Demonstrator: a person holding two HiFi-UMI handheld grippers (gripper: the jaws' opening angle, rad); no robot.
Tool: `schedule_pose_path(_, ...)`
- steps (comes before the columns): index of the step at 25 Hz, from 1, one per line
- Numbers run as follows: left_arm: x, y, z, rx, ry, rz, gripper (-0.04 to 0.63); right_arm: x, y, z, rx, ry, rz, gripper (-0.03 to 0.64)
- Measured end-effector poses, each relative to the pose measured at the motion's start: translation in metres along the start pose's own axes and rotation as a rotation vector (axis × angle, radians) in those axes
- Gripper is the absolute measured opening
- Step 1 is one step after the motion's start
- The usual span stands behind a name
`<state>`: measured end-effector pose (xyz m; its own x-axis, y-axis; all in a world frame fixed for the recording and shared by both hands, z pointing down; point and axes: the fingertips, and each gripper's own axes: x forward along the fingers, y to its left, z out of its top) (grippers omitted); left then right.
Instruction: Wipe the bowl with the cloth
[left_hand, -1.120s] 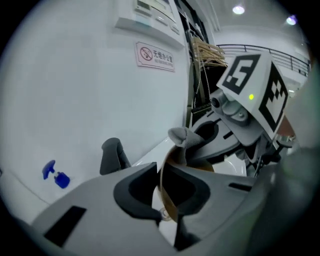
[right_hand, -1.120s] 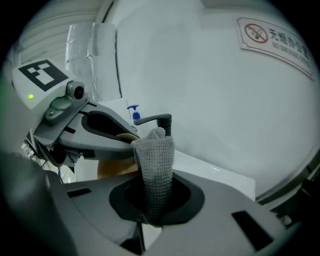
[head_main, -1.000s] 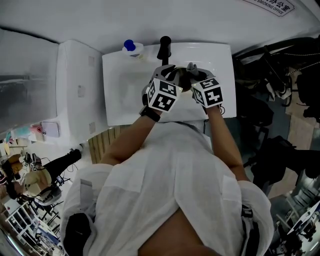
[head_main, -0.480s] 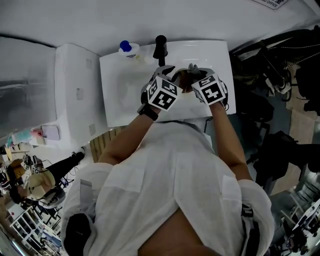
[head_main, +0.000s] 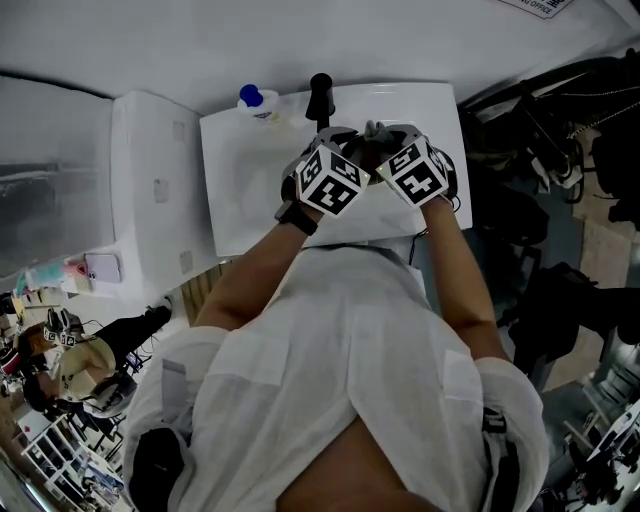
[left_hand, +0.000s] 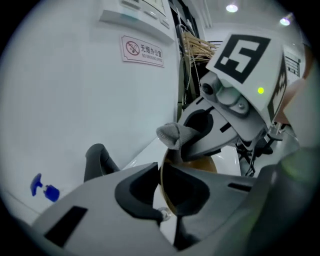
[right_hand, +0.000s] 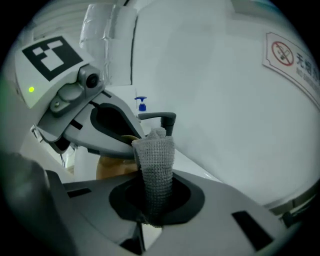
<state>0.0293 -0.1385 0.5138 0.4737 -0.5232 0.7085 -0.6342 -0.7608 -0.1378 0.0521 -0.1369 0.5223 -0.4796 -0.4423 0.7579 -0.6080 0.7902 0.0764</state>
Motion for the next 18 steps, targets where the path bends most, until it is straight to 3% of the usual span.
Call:
schedule_pose_path(4,-0.002,0.008,0.002,-0.109,-0.056,0.046,0.032,0.0,-0.008,-0.003,0.194,-0.09,-0.006,0.044)
schedule_pose_path(8,-0.004,0.017,0.003,-0.223,-0.111,0.085,0.032,-0.001,-0.016,-0.014,0.462,-0.198,-0.005,0.044)
schedule_pose_path(13,-0.006,0.023,0.004,-0.348,-0.156,0.106,0.041,-0.001,-0.014,-0.023,0.747,-0.302,0.042,0.044)
schedule_pose_path(15,-0.004,0.021,0.001,-0.347,-0.137,0.087,0.041,0.0,-0.012,-0.028,0.787,-0.299,0.049,0.044)
schedule_pose_path(18,0.003,0.012,-0.008,-0.261,-0.061,0.026,0.03,0.002,-0.011,-0.036,0.7,-0.228,0.033,0.044)
